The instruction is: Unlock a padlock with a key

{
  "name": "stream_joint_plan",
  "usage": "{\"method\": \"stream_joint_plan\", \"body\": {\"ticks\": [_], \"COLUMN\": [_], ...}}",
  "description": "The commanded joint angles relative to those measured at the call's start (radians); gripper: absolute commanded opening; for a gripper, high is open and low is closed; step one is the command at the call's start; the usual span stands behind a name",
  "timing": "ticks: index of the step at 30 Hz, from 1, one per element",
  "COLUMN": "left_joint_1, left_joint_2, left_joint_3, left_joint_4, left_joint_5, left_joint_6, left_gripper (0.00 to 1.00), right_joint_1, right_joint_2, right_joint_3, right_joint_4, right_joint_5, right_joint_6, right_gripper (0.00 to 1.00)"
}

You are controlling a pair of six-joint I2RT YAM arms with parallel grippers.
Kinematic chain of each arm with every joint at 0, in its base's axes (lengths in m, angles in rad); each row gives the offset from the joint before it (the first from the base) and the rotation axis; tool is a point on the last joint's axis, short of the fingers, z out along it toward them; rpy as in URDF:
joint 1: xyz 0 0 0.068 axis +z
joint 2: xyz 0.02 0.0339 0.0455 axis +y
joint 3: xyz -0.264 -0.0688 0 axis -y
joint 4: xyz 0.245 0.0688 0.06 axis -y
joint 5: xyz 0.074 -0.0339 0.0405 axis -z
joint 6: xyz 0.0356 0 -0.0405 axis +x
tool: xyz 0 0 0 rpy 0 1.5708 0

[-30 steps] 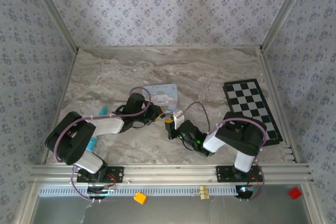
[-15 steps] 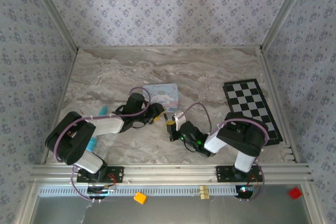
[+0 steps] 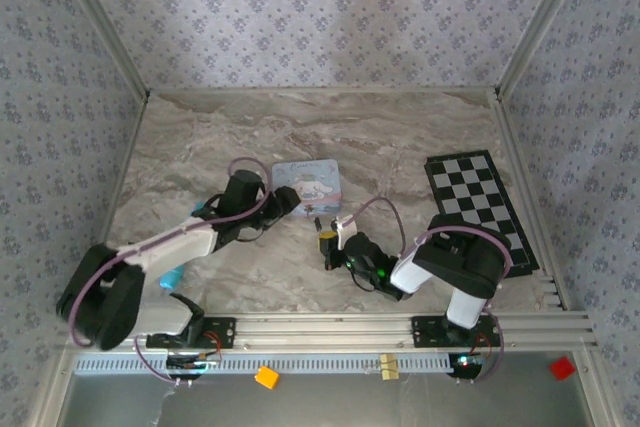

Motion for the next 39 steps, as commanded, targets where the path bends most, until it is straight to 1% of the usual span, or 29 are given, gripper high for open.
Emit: {"method": "stream_joint_plan", "body": {"ticks": [1, 3, 4, 7, 9, 13, 16, 21, 24, 26, 31, 35, 39], "left_joint_1": [0.018, 0.049, 0.071, 0.122, 0.135, 0.137, 0.130, 0.090, 0.071, 0.061, 0.040, 0.030, 0.029], "left_joint_2": [-0.085, -0.088, -0.078, -0.006, 0.048, 0.144, 0.182, 0.245, 0.280, 0.295, 0.322, 0.333, 0.333], "left_joint_3": [0.048, 0.052, 0.057, 0.089, 0.114, 0.150, 0.131, 0.140, 0.144, 0.145, 0.154, 0.163, 0.161], "left_joint_4": [-0.170, -0.182, -0.184, -0.187, -0.188, -0.148, -0.052, -0.001, 0.016, 0.026, 0.039, 0.039, 0.041], "left_joint_5": [-0.141, -0.148, -0.131, -0.073, -0.051, -0.009, 0.029, 0.024, 0.022, 0.021, 0.019, 0.015, 0.009], "left_joint_6": [0.148, 0.180, 0.192, 0.228, 0.250, 0.263, 0.230, 0.206, 0.193, 0.183, 0.168, 0.168, 0.167], "left_gripper": [0.74, 0.78, 0.79, 0.80, 0.81, 0.80, 0.79, 0.77, 0.76, 0.75, 0.74, 0.74, 0.74], "right_joint_1": [-0.008, -0.013, -0.017, -0.033, -0.043, -0.063, -0.075, -0.100, -0.123, -0.147, -0.197, -0.207, -0.210], "right_joint_2": [-0.017, -0.007, 0.000, 0.020, 0.028, 0.034, 0.037, 0.052, 0.066, 0.068, 0.071, 0.051, -0.014], "right_joint_3": [-0.017, -0.016, -0.013, -0.012, -0.020, -0.025, -0.013, -0.019, -0.040, -0.048, -0.052, -0.064, -0.088], "right_joint_4": [0.028, 0.034, 0.033, 0.040, 0.051, 0.041, 0.013, 0.017, 0.040, 0.023, -0.005, -0.024, -0.084], "right_joint_5": [0.015, 0.006, -0.002, -0.027, -0.034, -0.048, -0.072, -0.112, -0.151, -0.186, -0.261, -0.262, -0.222], "right_joint_6": [0.040, 0.048, 0.054, 0.081, 0.097, 0.127, 0.132, 0.197, 0.228, 0.261, 0.294, 0.290, 0.269], "right_gripper": [0.00, 0.00, 0.00, 0.00, 0.00, 0.00, 0.00, 0.00, 0.06, 0.13, 0.24, 0.32, 0.36]}}
